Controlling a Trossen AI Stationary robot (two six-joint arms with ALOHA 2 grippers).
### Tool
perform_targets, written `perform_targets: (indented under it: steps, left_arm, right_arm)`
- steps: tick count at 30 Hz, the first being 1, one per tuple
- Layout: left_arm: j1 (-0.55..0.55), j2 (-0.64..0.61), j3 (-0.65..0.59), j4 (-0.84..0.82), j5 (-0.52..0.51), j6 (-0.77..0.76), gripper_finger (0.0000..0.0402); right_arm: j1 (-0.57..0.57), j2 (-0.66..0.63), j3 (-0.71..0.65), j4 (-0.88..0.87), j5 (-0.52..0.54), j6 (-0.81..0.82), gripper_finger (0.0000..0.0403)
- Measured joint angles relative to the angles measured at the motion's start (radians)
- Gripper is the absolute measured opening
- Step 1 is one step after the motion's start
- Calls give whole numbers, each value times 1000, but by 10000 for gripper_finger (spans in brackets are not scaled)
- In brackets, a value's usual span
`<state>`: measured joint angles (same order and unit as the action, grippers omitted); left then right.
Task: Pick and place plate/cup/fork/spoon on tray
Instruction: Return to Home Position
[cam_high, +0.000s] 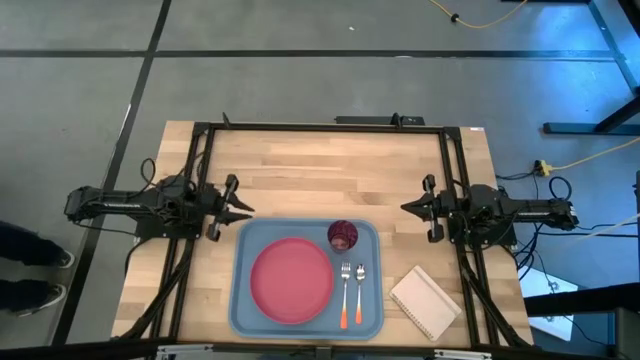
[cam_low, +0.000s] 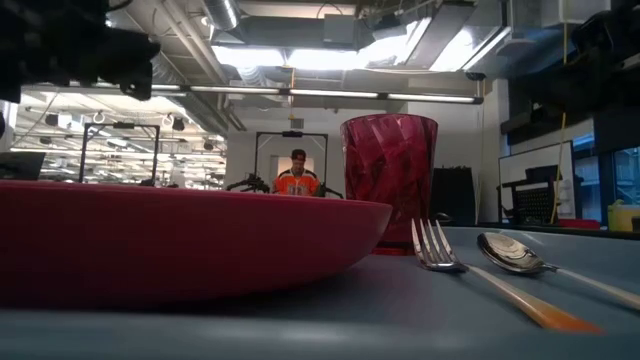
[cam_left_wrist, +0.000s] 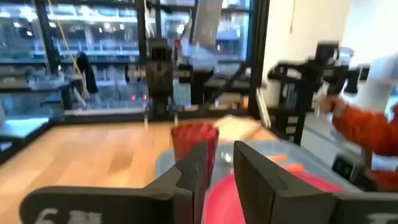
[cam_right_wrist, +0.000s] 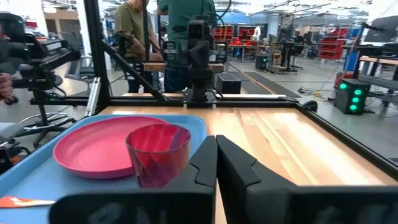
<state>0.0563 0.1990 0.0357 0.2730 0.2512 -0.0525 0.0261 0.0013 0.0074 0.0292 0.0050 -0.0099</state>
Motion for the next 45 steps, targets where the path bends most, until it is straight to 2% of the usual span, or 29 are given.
perform_targets:
  steps: [8, 18, 23, 35, 45]
  left_arm:
    - [0, -86, 10, -117, -54, -68, 71]
    - [0, -128, -28, -146, -71, -97, 71]
    - [0, -151, -28, -227, -100, -128, 71]
    - [0, -160, -19, -270, -166, -95, 71]
    - [0, -160, -19, -271, -170, -67, 71]
  right_arm:
    - [0, 0, 0, 0, 9, 21, 8]
    - [0, 0, 0, 0, 12, 27, 8]
    - [0, 0, 0, 0, 11, 27, 8]
    - [0, 0, 0, 0, 11, 27, 8]
    - [0, 0, 0, 0, 11, 31, 8]
